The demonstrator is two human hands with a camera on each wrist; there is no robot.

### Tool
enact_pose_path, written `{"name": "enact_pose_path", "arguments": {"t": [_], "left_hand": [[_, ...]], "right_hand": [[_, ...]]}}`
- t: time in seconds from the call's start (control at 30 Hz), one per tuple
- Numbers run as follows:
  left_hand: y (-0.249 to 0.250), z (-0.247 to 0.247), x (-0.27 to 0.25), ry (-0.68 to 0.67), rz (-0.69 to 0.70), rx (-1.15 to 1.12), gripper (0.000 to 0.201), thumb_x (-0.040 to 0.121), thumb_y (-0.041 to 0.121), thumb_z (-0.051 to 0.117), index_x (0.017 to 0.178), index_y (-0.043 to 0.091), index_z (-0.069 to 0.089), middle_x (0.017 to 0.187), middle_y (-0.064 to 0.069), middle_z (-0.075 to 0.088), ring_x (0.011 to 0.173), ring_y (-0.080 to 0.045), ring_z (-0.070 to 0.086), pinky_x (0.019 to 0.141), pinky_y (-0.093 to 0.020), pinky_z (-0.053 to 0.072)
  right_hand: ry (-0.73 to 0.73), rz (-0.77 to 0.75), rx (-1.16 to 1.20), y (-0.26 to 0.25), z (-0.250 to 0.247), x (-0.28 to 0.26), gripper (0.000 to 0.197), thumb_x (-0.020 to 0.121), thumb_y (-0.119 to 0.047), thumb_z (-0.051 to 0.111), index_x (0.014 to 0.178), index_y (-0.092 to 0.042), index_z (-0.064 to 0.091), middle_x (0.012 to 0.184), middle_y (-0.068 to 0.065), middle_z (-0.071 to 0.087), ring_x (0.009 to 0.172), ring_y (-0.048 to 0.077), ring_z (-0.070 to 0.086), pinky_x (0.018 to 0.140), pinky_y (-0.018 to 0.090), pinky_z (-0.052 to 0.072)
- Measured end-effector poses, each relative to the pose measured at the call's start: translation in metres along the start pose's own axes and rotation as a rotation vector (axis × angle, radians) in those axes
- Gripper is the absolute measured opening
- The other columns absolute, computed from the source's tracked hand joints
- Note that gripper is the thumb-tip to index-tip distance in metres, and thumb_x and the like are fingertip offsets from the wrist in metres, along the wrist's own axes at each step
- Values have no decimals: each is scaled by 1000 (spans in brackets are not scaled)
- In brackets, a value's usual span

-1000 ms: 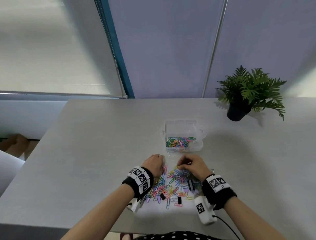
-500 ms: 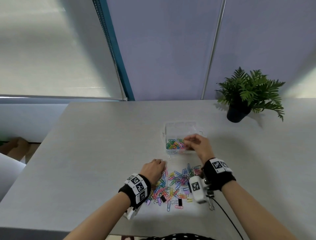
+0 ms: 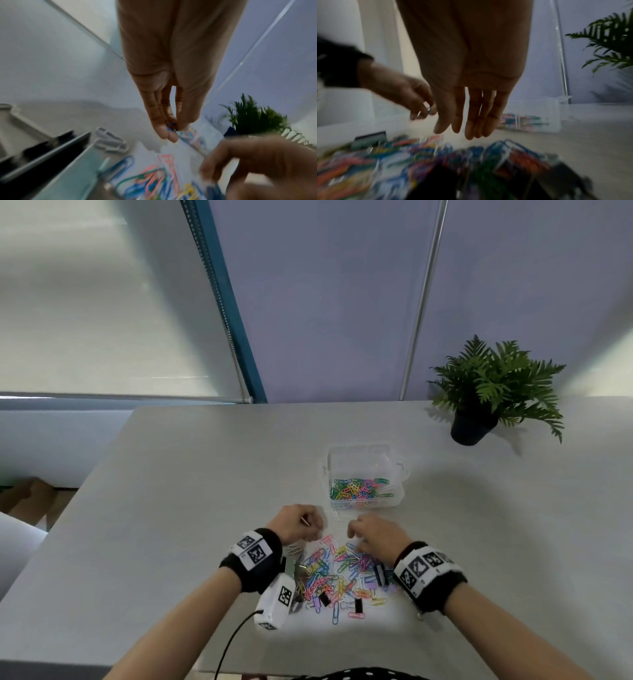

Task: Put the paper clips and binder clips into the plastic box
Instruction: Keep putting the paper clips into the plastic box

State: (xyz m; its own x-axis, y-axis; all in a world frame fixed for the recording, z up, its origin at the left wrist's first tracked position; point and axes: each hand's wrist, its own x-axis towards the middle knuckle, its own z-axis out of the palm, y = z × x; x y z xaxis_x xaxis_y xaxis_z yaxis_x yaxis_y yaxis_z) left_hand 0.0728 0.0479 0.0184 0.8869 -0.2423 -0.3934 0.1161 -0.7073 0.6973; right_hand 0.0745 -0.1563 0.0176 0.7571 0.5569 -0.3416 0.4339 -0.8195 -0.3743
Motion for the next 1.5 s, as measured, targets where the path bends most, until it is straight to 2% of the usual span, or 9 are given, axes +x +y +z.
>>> {"name": "enact_pose_path", "arguments": {"t": [0.13, 0.37, 0.5, 0.6, 0.73, 0.83, 0.93, 1.27, 1.5], "left_hand": [[15, -20, 11, 22, 47, -184, 15, 85, -4, 58, 81, 10, 58, 71, -2, 61, 52, 5, 62, 58, -10, 52], [56, -24, 47, 166, 168, -19, 12, 86, -5, 54, 93, -2, 62, 75, -8, 62, 49, 9, 57, 54, -5, 48], [70, -18, 63, 193, 155, 86, 16, 89, 1, 52, 99, 1, 64, 93, -17, 69, 77, -19, 66, 78, -25, 55], [64, -14, 61, 203, 147, 212, 27, 91, 5, 50, 116, 6, 60, 115, -13, 66, 105, -23, 63, 96, -28, 45], [48, -12, 34, 286, 238, 223, 20, 91, 6, 52, 107, 5, 64, 105, -10, 70, 93, -19, 65, 87, -25, 47], [25, -5, 9, 133, 151, 282, 12, 89, 10, 56, 97, 6, 63, 99, -10, 70, 84, -18, 65, 84, -26, 52], [11, 14, -3, -2, 54, 478, 27, 85, 15, 61, 111, 10, 56, 115, -7, 59, 100, -24, 59, 91, -34, 48], [17, 43, -4, -4, 34, 609, 8, 86, 9, 56, 94, 8, 55, 105, -10, 59, 96, -30, 59, 85, -41, 51], [19, 26, 4, -96, 17, 517, 19, 88, 10, 56, 103, 1, 60, 114, -14, 61, 107, -27, 56, 89, -28, 41]], "right_hand": [[-26, -44, -110, -4, 19, -3, 37, 80, -17, 64, 112, -9, 47, 116, 8, 48, 110, 24, 44, 82, 35, 43], [26, -36, -108, -8, 26, -2, 12, 85, -5, 53, 90, -11, 45, 107, 12, 53, 96, 25, 47, 73, 36, 35], [18, -41, -112, -5, 25, -1, 16, 85, -13, 58, 99, -9, 54, 106, 11, 57, 100, 28, 51, 83, 35, 36], [30, -34, -74, -1, 24, -2, 19, 84, -18, 61, 101, -11, 56, 108, 7, 59, 104, 25, 50, 90, 34, 33], [130, -17, 92, 9, 22, -10, 18, 80, -22, 65, 95, -12, 60, 102, 2, 60, 102, 19, 47, 85, 28, 33], [219, 17, 266, 14, 21, -11, 14, 75, -16, 70, 86, -11, 63, 84, -6, 54, 87, 14, 47, 75, 26, 35], [252, 34, 423, 17, 16, -7, 13, 70, -11, 73, 76, -11, 62, 76, -5, 56, 76, 12, 49, 69, 22, 39], [269, 69, 651, 21, -2, -2, 14, 71, -5, 73, 75, -11, 61, 70, -6, 57, 66, 5, 52, 67, 16, 44], [281, 121, 823, 28, -7, -9, 14, 74, -3, 72, 78, -7, 59, 71, 2, 61, 54, -2, 57, 52, 8, 45]]}}
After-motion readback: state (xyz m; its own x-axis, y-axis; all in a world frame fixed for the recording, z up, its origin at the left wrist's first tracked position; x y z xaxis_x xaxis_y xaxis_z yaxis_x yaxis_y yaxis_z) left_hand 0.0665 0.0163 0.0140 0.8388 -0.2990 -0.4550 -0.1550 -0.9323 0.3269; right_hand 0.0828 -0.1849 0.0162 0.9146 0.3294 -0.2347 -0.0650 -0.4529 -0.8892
